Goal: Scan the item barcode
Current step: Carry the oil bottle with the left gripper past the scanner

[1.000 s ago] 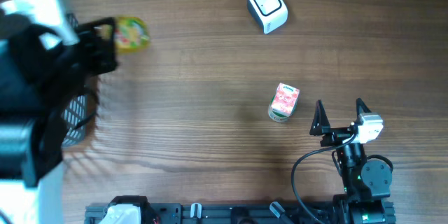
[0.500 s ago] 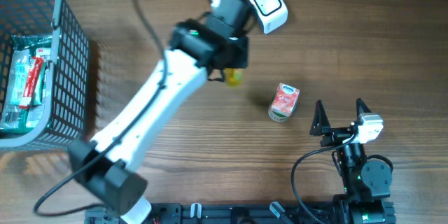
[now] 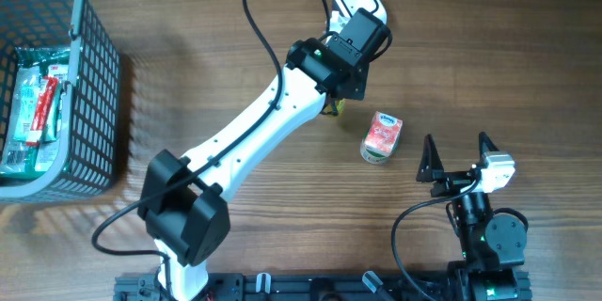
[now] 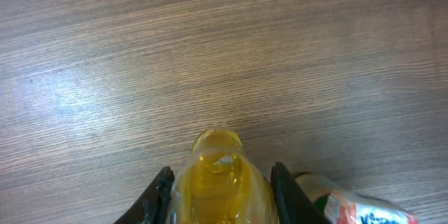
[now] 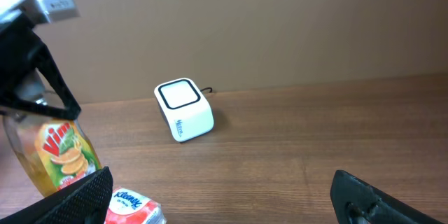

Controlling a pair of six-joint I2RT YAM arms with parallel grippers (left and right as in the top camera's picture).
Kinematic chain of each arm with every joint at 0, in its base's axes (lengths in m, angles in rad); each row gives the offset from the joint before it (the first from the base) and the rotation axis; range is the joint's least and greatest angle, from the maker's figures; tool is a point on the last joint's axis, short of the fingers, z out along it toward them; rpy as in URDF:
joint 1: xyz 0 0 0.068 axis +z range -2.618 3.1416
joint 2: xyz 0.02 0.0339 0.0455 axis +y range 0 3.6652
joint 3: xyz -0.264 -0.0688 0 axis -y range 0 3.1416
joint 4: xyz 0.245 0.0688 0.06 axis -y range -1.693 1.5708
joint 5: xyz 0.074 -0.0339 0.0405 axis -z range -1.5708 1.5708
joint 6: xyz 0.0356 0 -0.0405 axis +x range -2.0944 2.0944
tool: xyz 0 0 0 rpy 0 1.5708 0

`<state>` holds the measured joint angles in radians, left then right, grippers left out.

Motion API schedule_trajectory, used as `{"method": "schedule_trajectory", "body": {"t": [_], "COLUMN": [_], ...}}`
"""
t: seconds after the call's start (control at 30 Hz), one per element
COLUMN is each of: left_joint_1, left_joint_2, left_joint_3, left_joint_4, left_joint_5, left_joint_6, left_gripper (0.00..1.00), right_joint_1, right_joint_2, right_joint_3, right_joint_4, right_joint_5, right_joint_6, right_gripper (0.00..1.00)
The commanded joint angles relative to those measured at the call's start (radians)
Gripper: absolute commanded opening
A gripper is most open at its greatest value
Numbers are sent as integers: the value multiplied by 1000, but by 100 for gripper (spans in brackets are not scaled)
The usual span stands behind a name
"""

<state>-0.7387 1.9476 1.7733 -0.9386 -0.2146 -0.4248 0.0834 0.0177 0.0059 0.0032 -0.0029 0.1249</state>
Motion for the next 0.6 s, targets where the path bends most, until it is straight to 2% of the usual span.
{"method": "schedule_trajectory", "body": {"t": [0.0, 0.57], "left_joint_1": [-6, -37], "left_joint_2": [34, 99], "left_joint_3": [10, 3], "left_joint_4": [16, 132], "left_joint_5": [-9, 16], "left_joint_6": [-10, -10], "left_gripper": [22, 23], "right_joint_1": [-4, -4], "right_joint_2": [-4, -4], "right_joint_3": [-1, -1], "right_joint_4": [3, 3], "right_joint_5": [5, 5], "right_joint_6": [-17, -17], "right_gripper": [100, 100]}}
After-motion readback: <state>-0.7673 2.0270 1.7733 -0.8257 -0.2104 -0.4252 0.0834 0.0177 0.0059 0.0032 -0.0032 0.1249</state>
